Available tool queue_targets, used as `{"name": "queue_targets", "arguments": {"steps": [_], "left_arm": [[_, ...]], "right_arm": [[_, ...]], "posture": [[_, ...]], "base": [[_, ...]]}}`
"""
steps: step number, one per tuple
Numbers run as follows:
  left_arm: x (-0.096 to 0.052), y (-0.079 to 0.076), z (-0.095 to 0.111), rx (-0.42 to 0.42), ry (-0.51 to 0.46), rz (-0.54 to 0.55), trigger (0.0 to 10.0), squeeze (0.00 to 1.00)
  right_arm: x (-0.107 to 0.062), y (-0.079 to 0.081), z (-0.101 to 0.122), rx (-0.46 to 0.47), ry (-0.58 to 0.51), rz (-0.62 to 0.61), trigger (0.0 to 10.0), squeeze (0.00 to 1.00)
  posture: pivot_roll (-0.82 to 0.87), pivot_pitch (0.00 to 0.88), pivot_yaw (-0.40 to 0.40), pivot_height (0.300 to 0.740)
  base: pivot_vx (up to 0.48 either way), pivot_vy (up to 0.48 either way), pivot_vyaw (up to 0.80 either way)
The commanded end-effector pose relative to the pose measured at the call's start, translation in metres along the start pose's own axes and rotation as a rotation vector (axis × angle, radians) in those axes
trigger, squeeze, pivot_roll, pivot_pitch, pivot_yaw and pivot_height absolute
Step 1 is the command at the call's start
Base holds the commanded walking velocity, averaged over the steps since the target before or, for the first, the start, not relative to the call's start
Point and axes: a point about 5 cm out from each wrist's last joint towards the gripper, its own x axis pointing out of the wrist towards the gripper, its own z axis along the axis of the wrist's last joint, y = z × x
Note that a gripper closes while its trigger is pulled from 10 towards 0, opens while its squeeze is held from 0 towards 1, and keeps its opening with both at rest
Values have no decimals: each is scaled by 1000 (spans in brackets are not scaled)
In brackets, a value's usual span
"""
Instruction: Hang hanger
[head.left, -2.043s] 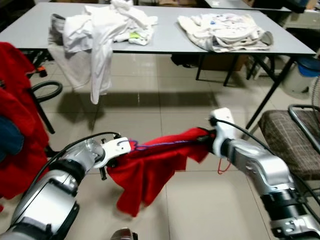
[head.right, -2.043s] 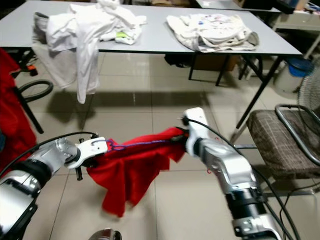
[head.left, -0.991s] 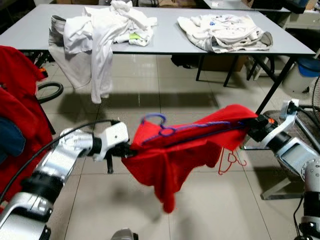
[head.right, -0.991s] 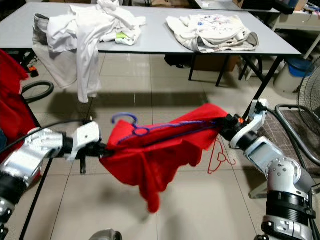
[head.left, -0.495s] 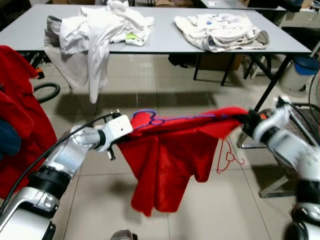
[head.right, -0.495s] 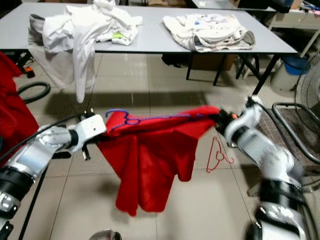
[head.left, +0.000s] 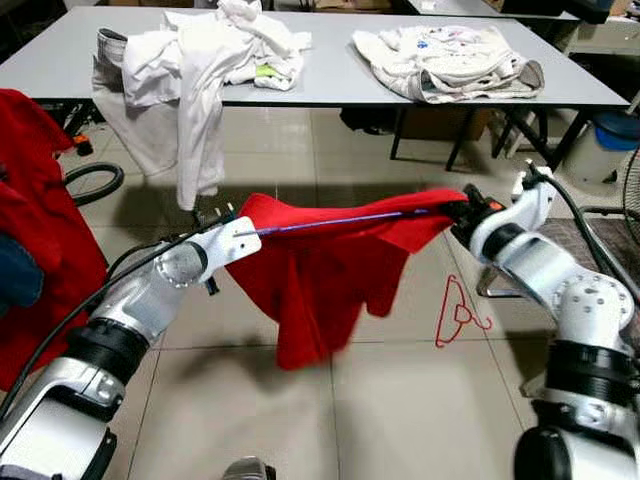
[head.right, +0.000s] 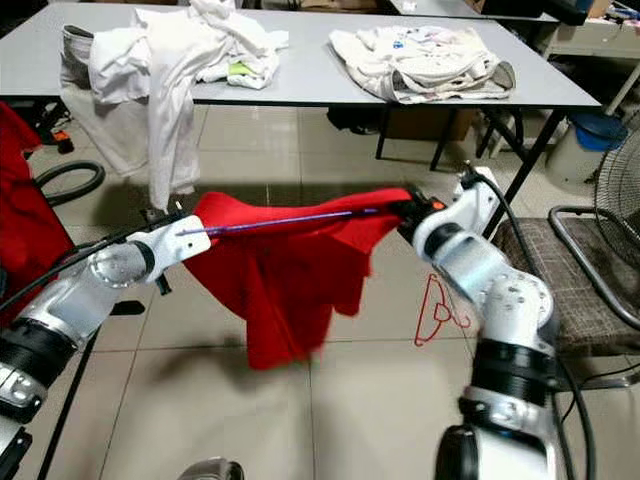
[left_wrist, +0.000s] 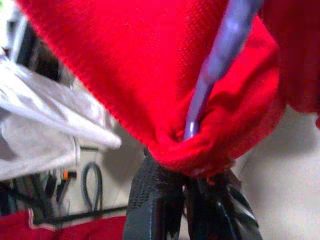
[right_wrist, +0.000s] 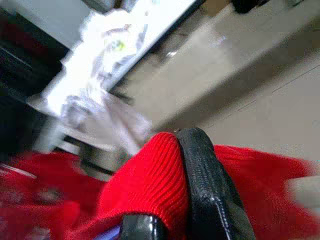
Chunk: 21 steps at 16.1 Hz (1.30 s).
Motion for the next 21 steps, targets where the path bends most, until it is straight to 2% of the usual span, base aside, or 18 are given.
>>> {"name": "queue_targets", "arguments": {"steps": [1,3,4,5,6,7,8,9,10,14,15,16,17,18,19,20,21], "left_arm": [[-4,-18,-67,-60,332,-50,0,0],[2,-30,-63,-69,335,-97,0,0],[5,-35,-59,-81,327,-111,0,0],[8,-41,-55,-93,318,-135,0,0],[8,-41,-55,-93,318,-135,0,0],[11,-45,-51,-108,308,-159,0,0],[12,-47,-49,-119,301,-173,0,0],[13,-47,-44,-151,278,-186,0,0],[14,-44,-38,-191,249,-201,0,0],[14,-44,-38,-191,249,-201,0,0],[14,-42,-23,-304,143,-257,0,0],[13,-39,-12,-349,54,-286,0,0],[8,-32,-2,-371,-44,-311,0,0],[5,-26,-2,-354,-68,-298,0,0],[4,-24,0,-347,-89,-301,0,0],[3,-23,0,-342,-105,-303,0,0],[1,-19,1,-365,-132,-298,0,0]], "right_arm": [[-19,3,47,-131,-272,-96,0,0],[-15,16,41,-192,-266,-83,0,0],[-11,21,34,-289,-237,-66,0,0],[-6,32,22,-406,-172,0,0,0],[-6,32,22,-406,-172,0,0,0],[-5,50,-2,-660,-71,118,0,0],[-6,52,-21,-866,12,181,0,0],[-6,35,-51,-1091,156,193,0,0],[-4,21,-60,-1128,194,148,0,0],[-4,21,-60,-1128,194,148,0,0],[-1,15,-60,-1139,165,124,0,0],[0,13,-58,-1111,138,120,0,0],[-4,14,-51,-1026,86,146,0,0],[-10,18,-44,-946,30,202,0,0],[-14,21,-40,-911,-4,222,7333,0],[-16,22,-37,-888,-28,236,7333,0],[-24,24,-34,-818,-55,311,10000,0]], "posture": [[39,60,-37,740],[32,63,-31,740],[29,67,-29,740],[27,71,-24,740],[27,71,-24,740],[22,69,-16,740],[21,69,-15,740],[25,72,-15,740],[30,72,-13,740],[30,72,-13,740],[36,74,-8,740],[36,74,-7,740],[40,72,-9,740],[41,72,-11,740],[43,69,-12,740],[44,68,-12,740],[48,60,-15,740]], "base": [[0,0,0],[0,0,0],[0,0,0],[0,0,0],[0,0,0],[0,0,0],[0,0,0],[0,0,0],[0,0,0],[0,0,0],[0,0,0],[0,0,0],[0,0,0],[0,0,0],[0,0,0],[0,0,0],[0,0,0]]}}
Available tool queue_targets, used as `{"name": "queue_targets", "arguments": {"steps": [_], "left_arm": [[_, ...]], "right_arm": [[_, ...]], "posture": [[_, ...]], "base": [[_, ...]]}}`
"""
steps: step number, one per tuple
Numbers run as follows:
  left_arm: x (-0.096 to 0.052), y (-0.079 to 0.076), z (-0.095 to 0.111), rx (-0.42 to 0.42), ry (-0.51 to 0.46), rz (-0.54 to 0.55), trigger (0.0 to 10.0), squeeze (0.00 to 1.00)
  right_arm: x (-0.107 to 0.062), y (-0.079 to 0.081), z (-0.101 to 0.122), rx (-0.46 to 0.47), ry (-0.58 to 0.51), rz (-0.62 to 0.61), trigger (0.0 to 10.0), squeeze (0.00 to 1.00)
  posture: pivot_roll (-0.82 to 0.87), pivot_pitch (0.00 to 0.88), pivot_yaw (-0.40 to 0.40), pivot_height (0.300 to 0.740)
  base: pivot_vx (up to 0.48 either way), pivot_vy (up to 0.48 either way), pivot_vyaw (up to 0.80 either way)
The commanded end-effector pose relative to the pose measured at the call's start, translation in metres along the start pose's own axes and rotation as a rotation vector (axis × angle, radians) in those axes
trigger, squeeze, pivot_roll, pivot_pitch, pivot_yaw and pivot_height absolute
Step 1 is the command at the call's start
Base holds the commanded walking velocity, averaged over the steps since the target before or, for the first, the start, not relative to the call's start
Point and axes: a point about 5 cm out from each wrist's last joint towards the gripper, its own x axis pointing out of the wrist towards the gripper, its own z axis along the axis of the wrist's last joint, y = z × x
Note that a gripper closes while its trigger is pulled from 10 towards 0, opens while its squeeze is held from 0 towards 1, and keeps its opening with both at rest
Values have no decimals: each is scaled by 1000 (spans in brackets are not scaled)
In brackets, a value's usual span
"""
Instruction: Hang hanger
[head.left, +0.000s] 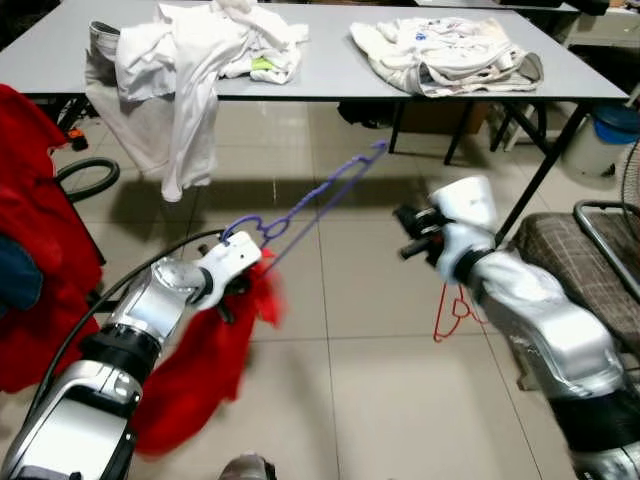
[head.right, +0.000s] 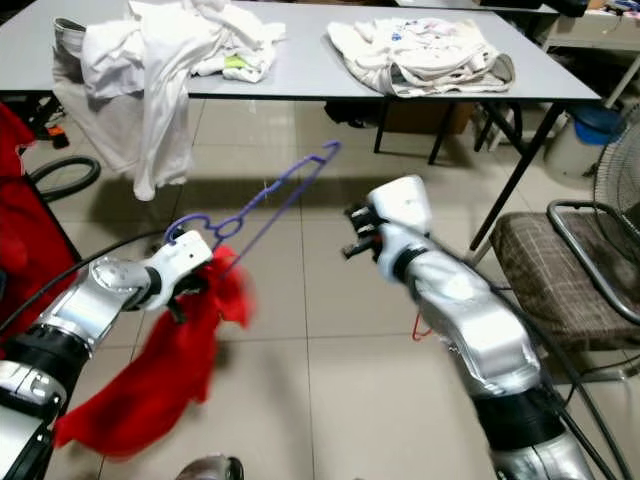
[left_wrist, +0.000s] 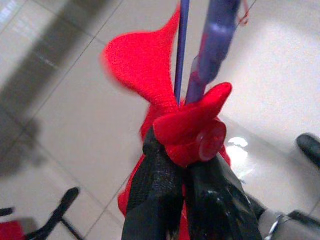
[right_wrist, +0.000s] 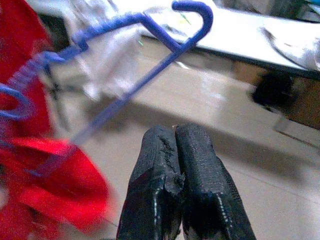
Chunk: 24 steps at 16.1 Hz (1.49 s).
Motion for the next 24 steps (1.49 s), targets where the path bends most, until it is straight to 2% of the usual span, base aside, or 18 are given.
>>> {"name": "queue_targets", "arguments": {"steps": [1,3,4,5,6,8,10,12,15,18,20,22,23,24], "left_arm": [[-8,9,9,-12,-78,16,0,0],[-17,11,17,-63,-175,-34,0,0],[-25,11,22,0,-222,-82,0,0],[-26,12,23,6,-220,-88,0,0],[-30,12,29,43,-251,-121,0,0],[-33,12,35,62,-281,-154,0,0],[-46,10,61,99,-375,-219,0,0],[-55,7,83,107,-437,-257,0,0],[-64,1,112,69,-506,-273,0,0],[-67,4,122,46,-500,-232,0,0],[-66,12,123,31,-443,-138,0,0],[-68,18,125,6,-428,-77,0,0],[-69,18,127,0,-442,-82,0,0],[-72,16,131,-2,-468,-100,0,0]], "right_arm": [[-10,1,6,43,-68,78,10000,1000],[-29,4,-8,20,-22,216,10000,1000],[-43,8,-25,9,65,330,10000,1000],[-46,7,-31,11,92,343,10000,1000],[-47,0,-39,37,113,308,10000,1000],[-45,-7,-45,54,133,257,10000,1000],[-38,-14,-54,111,159,215,10000,1000],[-31,-10,-56,80,172,245,10000,1000],[-21,3,-52,85,145,339,10000,1000],[-14,6,-50,80,138,366,10000,1000],[-13,16,-33,45,73,446,10000,1000],[-21,26,-20,8,45,542,10000,1000],[-22,23,-20,-11,61,527,10000,1000],[-19,13,-25,-22,105,439,10000,1000]], "posture": [[49,52,-13,740],[50,35,-10,740],[52,31,-10,740],[53,19,-8,740],[50,15,-5,740],[48,10,-2,740],[48,9,0,740],[49,13,1,740],[58,14,-5,740],[67,20,-12,740],[70,23,-17,740],[66,26,-21,740],[62,27,-21,740],[57,29,-20,740]], "base": [[0,0,0],[0,0,0],[0,0,0],[0,0,0],[0,0,0],[0,0,0],[0,0,0],[0,0,0],[0,0,0],[0,0,0],[0,0,0],[0,0,0],[0,0,0],[0,0,0]]}}
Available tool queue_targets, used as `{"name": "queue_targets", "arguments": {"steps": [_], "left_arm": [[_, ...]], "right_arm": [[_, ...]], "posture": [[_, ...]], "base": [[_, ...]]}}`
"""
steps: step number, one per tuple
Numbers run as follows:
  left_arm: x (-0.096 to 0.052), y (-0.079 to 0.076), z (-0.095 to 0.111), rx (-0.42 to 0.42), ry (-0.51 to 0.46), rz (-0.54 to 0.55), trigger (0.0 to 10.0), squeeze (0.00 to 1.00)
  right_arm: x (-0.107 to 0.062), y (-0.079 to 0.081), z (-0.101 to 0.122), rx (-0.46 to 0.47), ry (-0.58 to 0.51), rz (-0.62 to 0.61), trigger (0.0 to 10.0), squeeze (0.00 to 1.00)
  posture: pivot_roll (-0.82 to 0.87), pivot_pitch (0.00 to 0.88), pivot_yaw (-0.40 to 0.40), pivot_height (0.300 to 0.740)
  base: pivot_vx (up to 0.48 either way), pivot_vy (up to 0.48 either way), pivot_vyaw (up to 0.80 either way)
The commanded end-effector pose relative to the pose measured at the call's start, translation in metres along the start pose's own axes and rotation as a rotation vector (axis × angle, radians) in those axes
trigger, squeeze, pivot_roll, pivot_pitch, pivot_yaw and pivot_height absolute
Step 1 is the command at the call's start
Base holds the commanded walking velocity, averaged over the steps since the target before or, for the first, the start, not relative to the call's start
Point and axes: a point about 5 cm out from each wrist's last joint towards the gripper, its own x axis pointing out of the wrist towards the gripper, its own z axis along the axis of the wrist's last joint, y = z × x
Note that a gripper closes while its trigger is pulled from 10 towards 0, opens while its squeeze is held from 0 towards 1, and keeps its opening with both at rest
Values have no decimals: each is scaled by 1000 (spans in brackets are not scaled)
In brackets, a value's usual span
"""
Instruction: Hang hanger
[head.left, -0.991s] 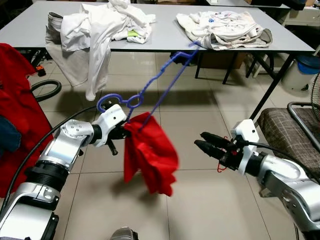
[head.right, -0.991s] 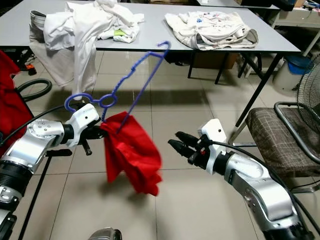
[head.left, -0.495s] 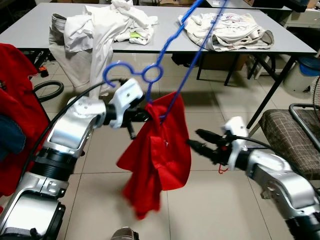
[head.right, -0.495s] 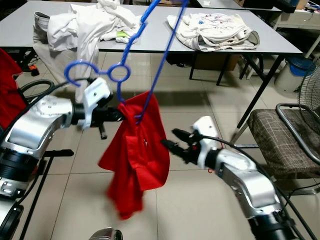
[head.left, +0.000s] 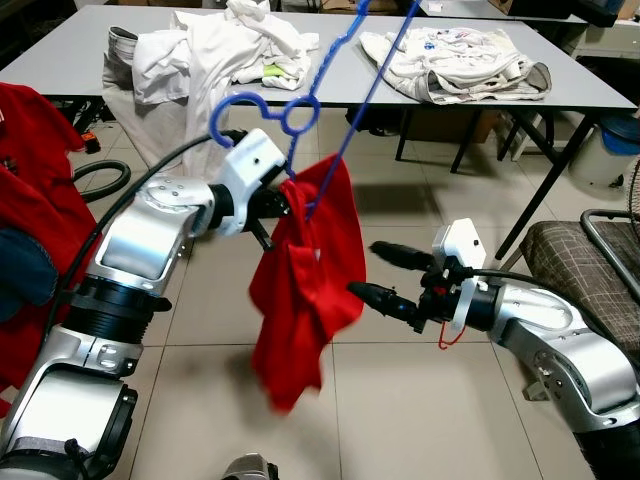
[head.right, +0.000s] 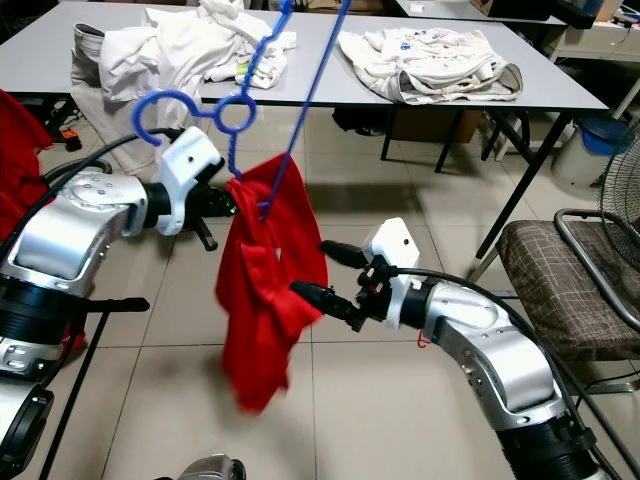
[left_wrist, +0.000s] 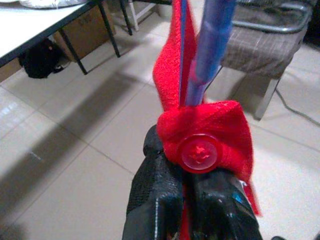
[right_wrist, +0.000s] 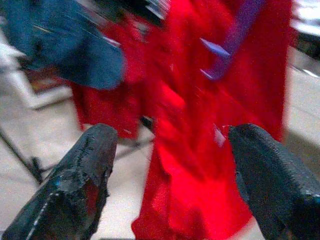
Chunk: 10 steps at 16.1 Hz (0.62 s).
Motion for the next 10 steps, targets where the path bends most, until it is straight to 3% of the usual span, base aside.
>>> {"name": "queue_targets", "arguments": {"steps": [1,3,5,6,9,10], "left_arm": [[-4,-2,21,32,-74,-22,0,0],[-7,-5,31,45,-117,-63,0,0],[-10,-7,37,55,-129,-88,0,0],[-11,-8,39,49,-139,-103,0,0],[-11,-16,52,24,-199,-161,0,0],[-12,-20,60,19,-233,-197,0,0]], "right_arm": [[-4,-13,-4,14,30,-105,10000,1000],[-10,-28,-2,54,-14,-233,10000,1000],[-19,-39,10,29,-87,-328,10000,1000],[-21,-40,10,-18,-69,-309,10000,1000],[-20,-41,5,-4,-61,-238,10000,1000],[-17,-41,1,-11,-38,-195,10000,0]], "posture": [[58,29,-20,740],[56,29,-19,740],[54,30,-17,740],[50,31,-13,740],[45,34,-7,740],[45,36,-7,740]], "base": [[0,0,0],[0,0,0],[0,0,0],[0,0,0],[0,0,0],[0,0,0]]}}
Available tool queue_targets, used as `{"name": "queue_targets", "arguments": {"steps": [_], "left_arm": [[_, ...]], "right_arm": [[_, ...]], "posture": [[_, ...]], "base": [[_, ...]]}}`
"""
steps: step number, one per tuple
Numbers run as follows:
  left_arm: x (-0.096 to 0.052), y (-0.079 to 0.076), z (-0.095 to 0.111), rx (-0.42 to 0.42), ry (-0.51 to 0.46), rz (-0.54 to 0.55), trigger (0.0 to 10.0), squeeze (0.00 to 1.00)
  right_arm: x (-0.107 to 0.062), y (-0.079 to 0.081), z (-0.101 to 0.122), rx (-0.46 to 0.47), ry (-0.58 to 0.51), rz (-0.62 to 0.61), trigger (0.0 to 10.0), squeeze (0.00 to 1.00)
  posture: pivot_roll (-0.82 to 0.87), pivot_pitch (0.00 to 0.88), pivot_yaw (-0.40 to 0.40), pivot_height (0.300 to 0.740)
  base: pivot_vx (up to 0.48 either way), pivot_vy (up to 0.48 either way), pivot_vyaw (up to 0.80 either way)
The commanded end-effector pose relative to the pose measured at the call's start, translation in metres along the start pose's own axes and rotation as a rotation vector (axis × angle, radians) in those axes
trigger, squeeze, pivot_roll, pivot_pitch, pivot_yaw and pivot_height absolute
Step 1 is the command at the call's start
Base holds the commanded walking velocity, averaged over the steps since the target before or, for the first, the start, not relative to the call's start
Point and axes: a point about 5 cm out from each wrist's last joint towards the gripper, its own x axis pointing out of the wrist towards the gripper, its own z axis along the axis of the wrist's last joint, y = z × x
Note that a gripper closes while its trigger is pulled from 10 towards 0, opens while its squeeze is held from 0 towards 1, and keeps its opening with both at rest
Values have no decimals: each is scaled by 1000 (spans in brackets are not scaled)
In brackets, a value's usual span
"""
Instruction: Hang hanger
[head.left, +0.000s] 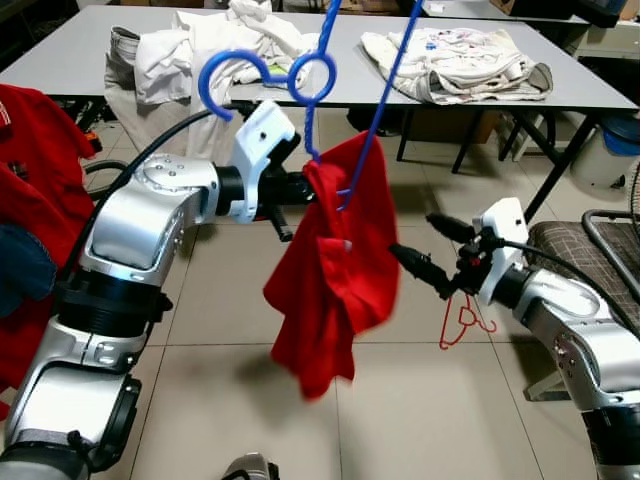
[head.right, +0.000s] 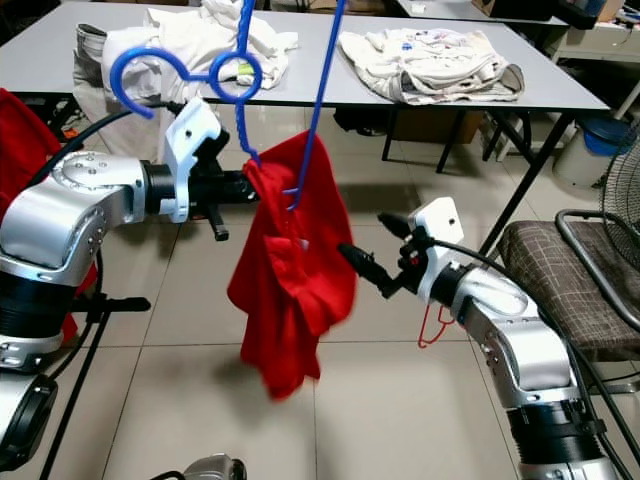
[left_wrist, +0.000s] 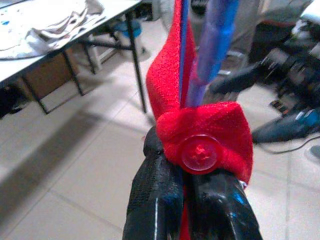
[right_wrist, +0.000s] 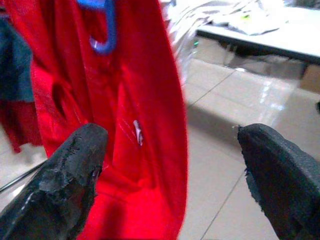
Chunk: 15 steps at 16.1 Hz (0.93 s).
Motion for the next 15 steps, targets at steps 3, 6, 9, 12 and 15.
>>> {"name": "queue_targets", "arguments": {"steps": [3,6,9,12,15], "left_arm": [[-2,-9,34,45,-114,-79,0,0],[-4,-16,51,30,-198,-133,0,0],[-8,-21,67,11,-290,-186,0,0],[-12,-21,75,-18,-336,-210,0,0],[-12,-19,75,-31,-343,-203,0,0]], "right_arm": [[9,-4,-3,-40,41,53,10000,0],[20,-8,-20,-11,137,55,10000,0],[30,-14,-33,61,162,9,10000,0],[37,-9,-36,188,94,73,0,0],[33,0,-43,261,113,171,0,0]], "posture": [[48,40,-12,740],[52,43,-17,740],[62,43,-21,740],[69,45,-23,740],[66,45,-21,740]], "base": [[0,0,0],[0,0,0],[0,0,0],[0,0,0],[0,0,0]]}}
